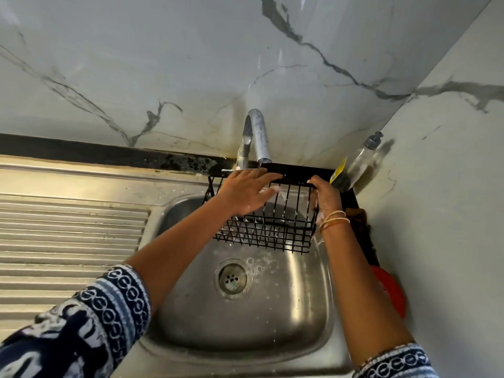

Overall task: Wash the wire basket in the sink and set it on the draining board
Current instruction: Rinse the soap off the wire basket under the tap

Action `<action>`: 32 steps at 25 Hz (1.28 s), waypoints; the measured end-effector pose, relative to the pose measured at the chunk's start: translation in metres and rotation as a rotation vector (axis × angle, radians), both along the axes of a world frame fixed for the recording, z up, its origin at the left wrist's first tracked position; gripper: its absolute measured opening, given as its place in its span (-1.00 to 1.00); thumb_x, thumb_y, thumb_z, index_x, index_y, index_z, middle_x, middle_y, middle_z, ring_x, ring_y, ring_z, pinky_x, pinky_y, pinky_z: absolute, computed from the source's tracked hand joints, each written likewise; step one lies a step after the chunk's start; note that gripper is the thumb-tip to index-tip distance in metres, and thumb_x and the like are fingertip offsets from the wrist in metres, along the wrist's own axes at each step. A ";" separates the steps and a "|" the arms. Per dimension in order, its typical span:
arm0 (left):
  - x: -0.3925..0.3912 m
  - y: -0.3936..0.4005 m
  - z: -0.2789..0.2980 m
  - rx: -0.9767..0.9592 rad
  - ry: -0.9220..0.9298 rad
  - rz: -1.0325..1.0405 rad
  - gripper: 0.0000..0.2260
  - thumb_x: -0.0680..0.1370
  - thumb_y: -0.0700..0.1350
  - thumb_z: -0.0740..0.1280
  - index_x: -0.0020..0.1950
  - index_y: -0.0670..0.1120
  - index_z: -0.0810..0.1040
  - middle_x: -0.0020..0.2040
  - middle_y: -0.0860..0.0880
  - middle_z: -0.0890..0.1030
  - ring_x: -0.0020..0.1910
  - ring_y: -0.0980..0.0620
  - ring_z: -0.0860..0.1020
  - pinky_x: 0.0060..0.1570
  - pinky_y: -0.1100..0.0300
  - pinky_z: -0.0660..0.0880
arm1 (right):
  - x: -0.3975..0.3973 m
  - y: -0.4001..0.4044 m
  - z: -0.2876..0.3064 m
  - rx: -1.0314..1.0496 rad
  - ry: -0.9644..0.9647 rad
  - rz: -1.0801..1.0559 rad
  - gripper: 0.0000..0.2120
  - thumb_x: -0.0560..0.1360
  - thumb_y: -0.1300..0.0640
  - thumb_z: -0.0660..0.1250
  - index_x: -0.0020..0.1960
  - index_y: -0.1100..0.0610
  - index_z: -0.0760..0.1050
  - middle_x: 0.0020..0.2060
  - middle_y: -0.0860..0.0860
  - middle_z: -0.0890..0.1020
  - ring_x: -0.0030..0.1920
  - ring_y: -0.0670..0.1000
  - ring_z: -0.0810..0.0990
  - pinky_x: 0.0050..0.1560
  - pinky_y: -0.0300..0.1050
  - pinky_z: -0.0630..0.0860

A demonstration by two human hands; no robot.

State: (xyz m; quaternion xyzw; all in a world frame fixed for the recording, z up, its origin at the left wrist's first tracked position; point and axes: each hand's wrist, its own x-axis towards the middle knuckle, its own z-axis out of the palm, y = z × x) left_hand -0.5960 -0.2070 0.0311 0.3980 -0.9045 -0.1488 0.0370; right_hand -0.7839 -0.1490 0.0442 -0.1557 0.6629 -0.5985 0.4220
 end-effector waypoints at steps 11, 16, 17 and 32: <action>-0.017 0.034 0.005 -0.150 0.026 -0.120 -0.47 0.64 0.17 -0.19 0.59 0.02 -0.08 0.59 0.02 -0.05 0.57 0.02 -0.08 0.53 0.02 -0.02 | 0.022 0.002 0.001 -0.028 -0.126 0.045 -0.66 0.55 0.22 0.18 -0.40 0.15 0.38 -0.62 -0.01 0.49 -0.67 -0.10 0.44 -0.62 -0.34 0.38; 0.041 0.009 -0.016 -0.141 0.023 0.072 -0.51 0.63 0.22 -0.17 0.56 0.19 -0.13 0.58 0.14 -0.07 0.56 0.09 -0.09 0.53 -0.07 -0.01 | -0.002 0.005 -0.013 -0.010 -0.062 -0.083 -0.75 0.39 0.11 0.37 -0.38 0.11 0.36 -0.62 -0.05 0.43 -0.66 -0.12 0.38 -0.62 -0.37 0.30; 0.048 0.004 -0.018 -0.105 0.041 0.123 -0.50 0.62 0.24 -0.14 0.55 0.22 -0.11 0.58 0.14 -0.06 0.56 0.10 -0.09 0.52 -0.12 -0.01 | -0.004 0.006 -0.012 -0.022 -0.053 -0.066 -0.71 0.46 0.17 0.32 -0.39 0.12 0.32 -0.68 -0.08 0.38 -0.70 -0.14 0.33 -0.64 -0.39 0.26; 0.060 0.000 -0.001 0.893 1.311 0.812 -0.03 0.18 0.45 0.43 0.35 -0.20 0.43 0.37 -0.23 0.45 0.35 -0.24 0.40 0.42 -0.25 0.18 | -0.015 -0.014 -0.004 0.141 0.719 0.275 -0.66 0.60 0.06 0.17 -0.34 0.10 0.31 -0.39 0.05 0.37 -0.30 0.06 0.38 -0.20 -0.08 0.32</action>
